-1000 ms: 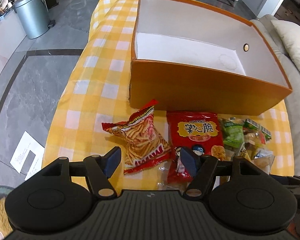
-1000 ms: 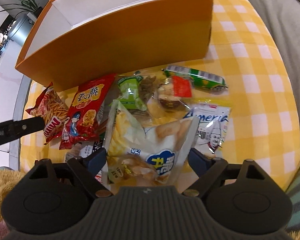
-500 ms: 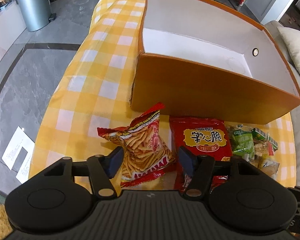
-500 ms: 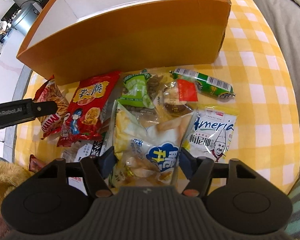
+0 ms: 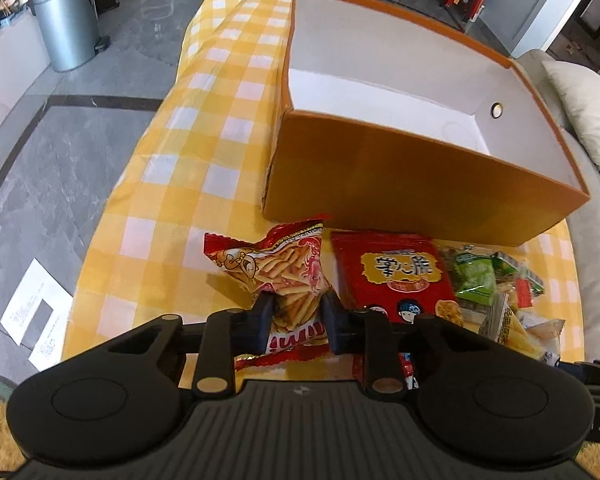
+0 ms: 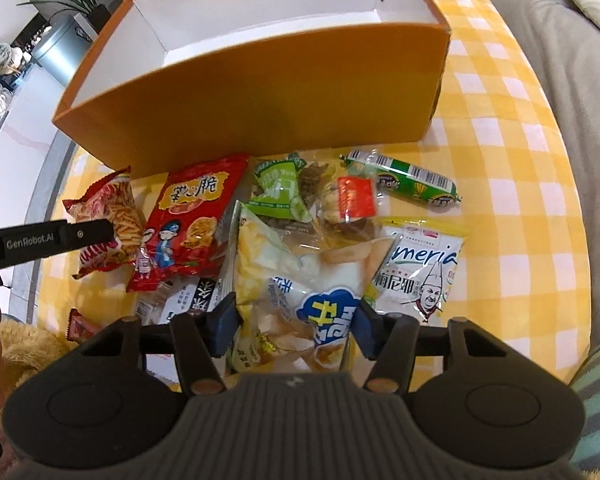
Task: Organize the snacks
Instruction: 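Carry both bags into the orange box and open both tools to release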
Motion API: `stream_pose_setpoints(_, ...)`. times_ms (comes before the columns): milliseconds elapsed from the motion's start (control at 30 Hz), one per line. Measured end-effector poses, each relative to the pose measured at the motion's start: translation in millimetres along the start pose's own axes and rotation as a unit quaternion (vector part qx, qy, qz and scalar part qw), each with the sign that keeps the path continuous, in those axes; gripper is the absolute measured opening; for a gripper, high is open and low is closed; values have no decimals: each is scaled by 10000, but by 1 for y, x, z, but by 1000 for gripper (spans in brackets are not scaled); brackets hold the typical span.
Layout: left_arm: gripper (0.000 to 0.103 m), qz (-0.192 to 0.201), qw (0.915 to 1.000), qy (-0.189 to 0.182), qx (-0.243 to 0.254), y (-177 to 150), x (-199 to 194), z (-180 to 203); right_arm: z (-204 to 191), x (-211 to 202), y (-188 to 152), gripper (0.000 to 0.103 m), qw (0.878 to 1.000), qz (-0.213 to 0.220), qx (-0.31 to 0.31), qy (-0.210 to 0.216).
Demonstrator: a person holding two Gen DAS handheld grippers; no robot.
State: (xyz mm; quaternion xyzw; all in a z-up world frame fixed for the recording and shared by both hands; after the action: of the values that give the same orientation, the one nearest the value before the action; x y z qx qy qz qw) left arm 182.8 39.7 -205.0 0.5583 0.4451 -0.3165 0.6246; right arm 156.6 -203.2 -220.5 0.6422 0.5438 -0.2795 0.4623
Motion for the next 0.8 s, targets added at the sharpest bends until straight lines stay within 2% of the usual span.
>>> stream_pose_setpoints(300,27,420,9990,-69,118,0,-45,-1,-9,-31,1,56,9991,356,-39,209)
stream_pose_setpoints(433,24,650,9975,-232,118,3,-67,2,-16,-44,5,56,9980,542,-155,293)
stream_pose_setpoints(800,19,1222,9902,-392,545,27,-112,17,-36,-75,43,56,9929,948,-566,439)
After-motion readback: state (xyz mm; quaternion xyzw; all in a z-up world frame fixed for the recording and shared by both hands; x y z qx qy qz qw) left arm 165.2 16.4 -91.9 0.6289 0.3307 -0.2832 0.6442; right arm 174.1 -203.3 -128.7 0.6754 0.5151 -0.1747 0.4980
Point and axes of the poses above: each gripper's, at about its wrist camera, not at the fingertips, and x roughly the way its jaws point, z to its right, y to its top, the point moved 9 cm from there along x, roughly the way its jaws point, and after that the axes turned 13 degrees about y, right-handed, at the moved point
